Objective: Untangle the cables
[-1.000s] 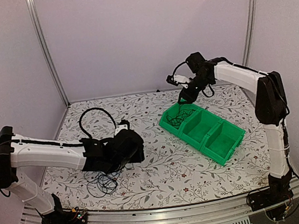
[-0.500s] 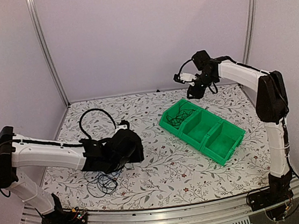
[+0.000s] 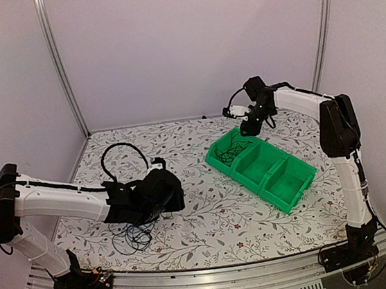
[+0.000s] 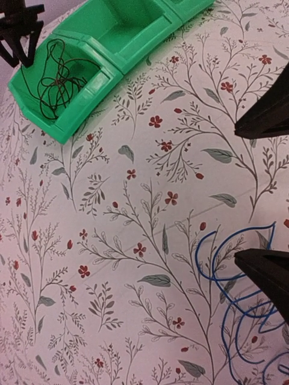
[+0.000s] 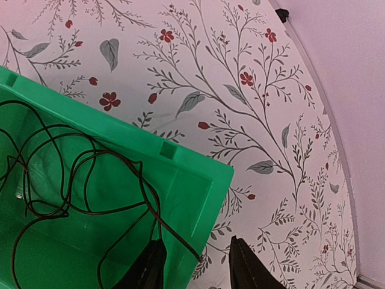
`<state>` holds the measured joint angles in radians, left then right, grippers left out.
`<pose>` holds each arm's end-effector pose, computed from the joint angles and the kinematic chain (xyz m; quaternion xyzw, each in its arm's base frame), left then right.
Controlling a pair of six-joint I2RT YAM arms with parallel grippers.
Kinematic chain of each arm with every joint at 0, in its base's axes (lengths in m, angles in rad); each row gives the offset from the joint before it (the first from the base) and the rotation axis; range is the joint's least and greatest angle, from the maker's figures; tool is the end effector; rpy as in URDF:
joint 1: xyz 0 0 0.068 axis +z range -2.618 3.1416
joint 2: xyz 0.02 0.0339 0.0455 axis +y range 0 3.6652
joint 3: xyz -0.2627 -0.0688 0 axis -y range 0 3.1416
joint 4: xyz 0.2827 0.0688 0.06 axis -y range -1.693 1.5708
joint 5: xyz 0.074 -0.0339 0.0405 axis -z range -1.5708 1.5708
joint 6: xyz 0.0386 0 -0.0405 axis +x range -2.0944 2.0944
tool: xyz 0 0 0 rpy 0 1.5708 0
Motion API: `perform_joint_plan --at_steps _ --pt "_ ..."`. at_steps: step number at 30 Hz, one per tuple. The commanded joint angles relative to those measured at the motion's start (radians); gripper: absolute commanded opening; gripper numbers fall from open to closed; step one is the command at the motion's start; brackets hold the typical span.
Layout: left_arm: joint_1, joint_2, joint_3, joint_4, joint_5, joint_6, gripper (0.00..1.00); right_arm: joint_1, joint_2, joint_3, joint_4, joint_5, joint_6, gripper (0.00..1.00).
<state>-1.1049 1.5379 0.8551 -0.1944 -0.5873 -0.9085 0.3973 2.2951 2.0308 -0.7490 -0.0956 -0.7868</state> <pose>0.1702 -0.2909 0.1626 -0.0096 0.9055 -0.1294 0.4040 0.4985 0.2132 0.1989 -0.5468 0.7895 -0.0081 0.2785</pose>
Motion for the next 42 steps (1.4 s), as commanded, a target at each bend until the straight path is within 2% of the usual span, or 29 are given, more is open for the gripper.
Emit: perform_joint_plan --at_steps 1,11,15,19,24,35,42 --pt "0.013 -0.008 -0.011 0.02 0.001 -0.007 0.64 0.002 0.044 0.046 0.022 0.0 -0.006 0.39" --pt "0.013 -0.006 -0.022 0.03 0.008 -0.015 0.64 0.002 0.065 0.059 0.026 0.011 -0.005 0.19" --pt "0.014 -0.001 -0.028 0.042 0.013 -0.017 0.64 0.003 0.037 0.054 0.018 0.013 0.002 0.19" --pt "0.014 0.011 -0.025 0.053 0.018 -0.014 0.64 0.004 0.012 0.043 0.016 0.015 0.009 0.26" --pt "0.014 0.028 -0.017 0.066 0.028 -0.008 0.64 0.005 -0.003 0.029 0.025 0.021 0.009 0.26" --pt "0.014 0.036 -0.014 0.077 0.039 -0.008 0.64 0.032 -0.044 -0.004 0.05 0.033 0.005 0.2" --pt "0.013 0.052 -0.008 0.091 0.046 -0.003 0.64 0.064 -0.08 -0.044 0.057 0.037 0.006 0.09"
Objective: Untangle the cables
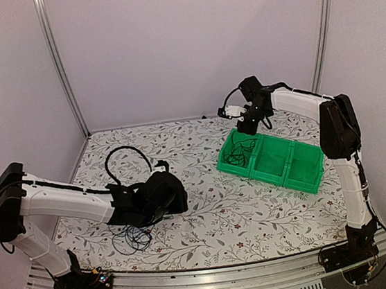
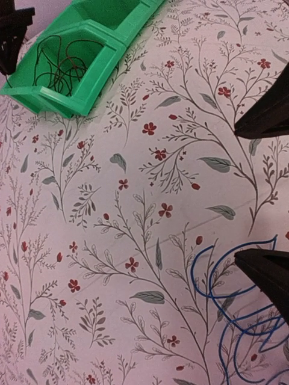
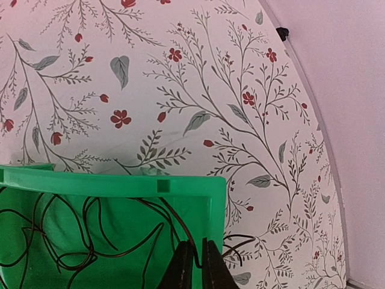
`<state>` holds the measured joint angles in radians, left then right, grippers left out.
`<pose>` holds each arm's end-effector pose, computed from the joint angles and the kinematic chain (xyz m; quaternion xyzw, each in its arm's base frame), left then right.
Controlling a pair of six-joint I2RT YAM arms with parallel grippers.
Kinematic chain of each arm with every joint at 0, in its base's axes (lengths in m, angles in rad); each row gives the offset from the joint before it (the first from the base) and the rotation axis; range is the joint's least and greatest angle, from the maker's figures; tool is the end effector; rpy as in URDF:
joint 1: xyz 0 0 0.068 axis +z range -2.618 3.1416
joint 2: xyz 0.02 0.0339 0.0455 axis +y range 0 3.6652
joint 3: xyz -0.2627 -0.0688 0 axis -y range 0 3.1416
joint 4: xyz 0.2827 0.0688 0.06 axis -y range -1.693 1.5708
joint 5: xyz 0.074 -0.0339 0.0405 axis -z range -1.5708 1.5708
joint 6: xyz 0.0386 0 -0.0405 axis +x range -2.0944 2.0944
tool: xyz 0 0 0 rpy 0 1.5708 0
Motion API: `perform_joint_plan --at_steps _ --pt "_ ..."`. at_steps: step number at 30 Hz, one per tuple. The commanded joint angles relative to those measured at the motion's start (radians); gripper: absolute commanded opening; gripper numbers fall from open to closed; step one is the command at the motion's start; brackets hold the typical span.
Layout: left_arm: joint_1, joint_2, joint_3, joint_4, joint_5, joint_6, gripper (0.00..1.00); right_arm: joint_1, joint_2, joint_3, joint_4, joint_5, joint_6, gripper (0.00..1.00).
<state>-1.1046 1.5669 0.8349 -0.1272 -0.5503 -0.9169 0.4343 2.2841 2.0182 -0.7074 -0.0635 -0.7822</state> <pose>0.1705 -0.2939 0.1509 -0.0097 0.9070 -0.1487 0.3939 0.4922 0.2310 0.2027 -0.5535 0.7786 -0.0210 0.2950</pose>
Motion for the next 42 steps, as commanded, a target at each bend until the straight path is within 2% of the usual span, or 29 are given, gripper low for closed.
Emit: perform_joint_plan --at_steps 1,3,15,21,29,42 --pt "0.014 0.025 0.014 0.027 0.01 0.007 0.64 0.033 -0.078 -0.04 0.02 0.008 0.001 0.04" --pt "0.013 0.03 0.016 0.031 0.014 0.01 0.64 0.039 -0.097 -0.05 0.025 0.008 0.001 0.0" --pt "0.014 0.058 0.022 0.061 0.028 0.018 0.64 0.086 -0.254 -0.052 -0.028 0.02 0.011 0.0" --pt "0.011 0.079 0.035 0.067 0.04 0.021 0.64 0.1 -0.273 -0.068 -0.094 -0.014 0.055 0.0" --pt "0.01 0.082 0.019 0.078 0.049 0.008 0.63 0.1 -0.298 -0.146 -0.115 -0.053 0.096 0.0" --pt "0.011 0.116 0.013 0.111 0.071 0.007 0.64 0.107 -0.455 -0.143 -0.109 -0.08 0.136 0.0"
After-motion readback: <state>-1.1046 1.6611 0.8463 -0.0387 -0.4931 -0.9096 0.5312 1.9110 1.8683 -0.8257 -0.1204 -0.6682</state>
